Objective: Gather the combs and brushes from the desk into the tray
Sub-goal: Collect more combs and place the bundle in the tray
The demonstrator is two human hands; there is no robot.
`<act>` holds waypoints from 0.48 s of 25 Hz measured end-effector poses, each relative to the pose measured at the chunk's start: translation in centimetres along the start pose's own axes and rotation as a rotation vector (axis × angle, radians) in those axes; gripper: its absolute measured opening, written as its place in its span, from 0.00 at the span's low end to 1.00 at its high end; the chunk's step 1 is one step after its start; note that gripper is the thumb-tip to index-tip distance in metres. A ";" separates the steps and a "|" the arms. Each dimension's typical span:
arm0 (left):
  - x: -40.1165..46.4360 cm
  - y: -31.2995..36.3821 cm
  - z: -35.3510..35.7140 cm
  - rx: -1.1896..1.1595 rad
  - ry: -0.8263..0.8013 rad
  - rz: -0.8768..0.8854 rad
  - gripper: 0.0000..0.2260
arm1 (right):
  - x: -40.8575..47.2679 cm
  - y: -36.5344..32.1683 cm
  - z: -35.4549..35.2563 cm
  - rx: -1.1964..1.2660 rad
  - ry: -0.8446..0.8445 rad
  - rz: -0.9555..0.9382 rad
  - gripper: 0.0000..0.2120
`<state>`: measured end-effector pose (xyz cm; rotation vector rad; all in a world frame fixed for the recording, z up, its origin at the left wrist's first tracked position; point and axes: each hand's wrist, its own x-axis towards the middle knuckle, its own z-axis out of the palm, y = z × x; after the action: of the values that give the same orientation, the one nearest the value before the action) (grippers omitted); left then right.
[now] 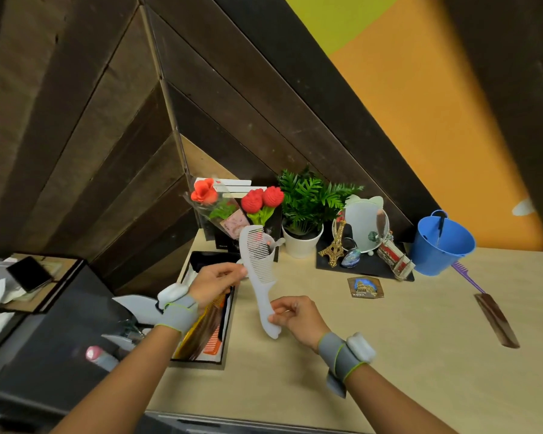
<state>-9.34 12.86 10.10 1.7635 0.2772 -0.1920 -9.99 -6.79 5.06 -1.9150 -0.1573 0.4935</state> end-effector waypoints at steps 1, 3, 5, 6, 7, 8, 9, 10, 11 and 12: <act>0.1 0.1 0.6 -0.020 -0.031 0.024 0.03 | -0.2 0.1 0.0 0.008 -0.001 0.001 0.12; 0.2 0.7 1.9 -0.083 -0.039 0.034 0.04 | -0.5 0.4 -0.2 0.013 0.001 0.001 0.11; 0.5 1.0 2.7 -0.123 -0.021 0.023 0.04 | -0.8 0.6 -0.4 0.037 0.000 0.005 0.11; 0.6 1.1 2.8 -0.133 -0.019 0.017 0.03 | -0.9 0.7 -0.5 0.066 -0.002 0.007 0.10; 0.6 1.2 2.4 -0.130 -0.022 0.013 0.03 | -1.1 0.6 -0.6 0.101 -0.003 0.007 0.07; 0.5 1.4 1.9 -0.115 -0.023 0.009 0.03 | -1.3 0.6 -0.8 0.121 0.002 0.005 0.07; 0.7 1.3 1.0 -0.088 -0.018 0.006 0.03 | -1.5 0.6 -0.9 0.139 0.009 0.003 0.10; 0.7 1.4 -0.1 -0.055 -0.009 0.000 0.03 | -1.7 0.8 -1.0 0.145 0.015 0.006 0.11; 0.9 1.4 -1.3 -0.008 0.000 -0.008 0.03 | -1.9 1.0 -1.1 0.149 0.018 0.013 0.11; 1.0 1.4 -2.6 0.053 0.005 -0.014 0.03 | -2.0 1.2 -1.1 0.144 0.013 0.024 0.10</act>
<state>-8.05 15.22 11.68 1.8147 0.2910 -0.2064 -11.49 -8.89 4.84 -1.7809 -0.0880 0.4958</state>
